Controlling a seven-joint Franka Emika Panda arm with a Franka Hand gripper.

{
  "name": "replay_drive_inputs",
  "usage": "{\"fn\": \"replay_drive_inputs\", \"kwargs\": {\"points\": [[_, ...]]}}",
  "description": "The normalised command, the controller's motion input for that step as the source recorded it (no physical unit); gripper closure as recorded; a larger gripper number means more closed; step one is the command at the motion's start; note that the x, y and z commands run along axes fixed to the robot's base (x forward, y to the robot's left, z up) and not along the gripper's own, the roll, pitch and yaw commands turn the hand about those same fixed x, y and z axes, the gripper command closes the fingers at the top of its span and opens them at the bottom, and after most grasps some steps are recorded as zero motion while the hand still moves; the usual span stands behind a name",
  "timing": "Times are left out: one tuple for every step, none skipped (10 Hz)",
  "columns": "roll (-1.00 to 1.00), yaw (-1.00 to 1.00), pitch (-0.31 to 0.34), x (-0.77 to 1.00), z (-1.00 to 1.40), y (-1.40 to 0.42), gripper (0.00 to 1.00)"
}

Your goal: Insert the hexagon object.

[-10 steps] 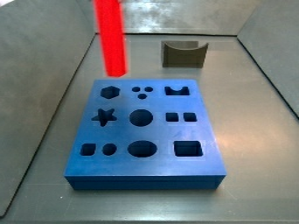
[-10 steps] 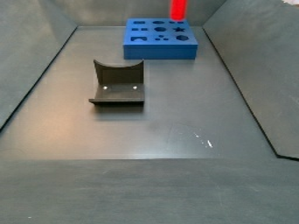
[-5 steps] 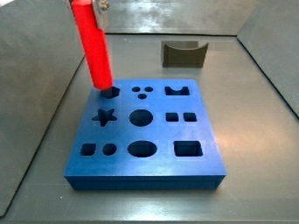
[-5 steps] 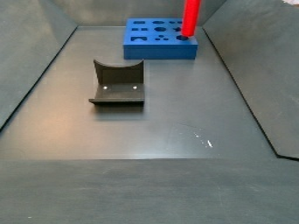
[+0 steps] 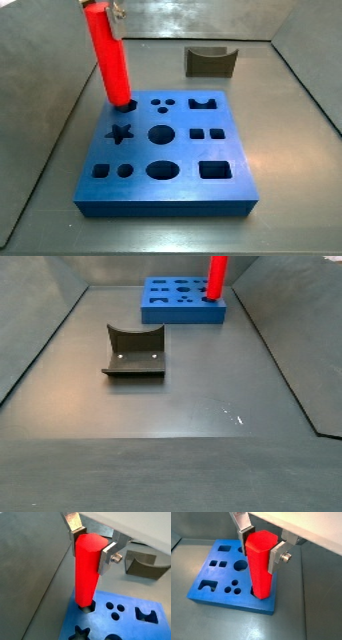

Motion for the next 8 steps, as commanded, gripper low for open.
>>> {"fn": "replay_drive_inputs", "kwargs": {"points": [[0.0, -0.17, 0.0, 0.0, -0.19, -0.01, 1.0], [0.0, 0.0, 0.0, 0.0, -0.2, -0.05, 1.0], [0.01, -0.02, 0.0, 0.08, -0.29, -0.01, 1.0], [0.0, -0.04, 0.0, 0.15, -0.29, -0.02, 1.0], [0.0, -0.03, 0.004, 0.29, -0.31, -0.02, 1.0], [0.0, 0.0, 0.004, 0.39, -0.3, -0.05, 1.0], [0.0, 0.0, 0.0, 0.35, -0.26, -0.09, 1.0], [0.0, 0.0, 0.003, 0.31, -0.3, -0.04, 1.0]]}}
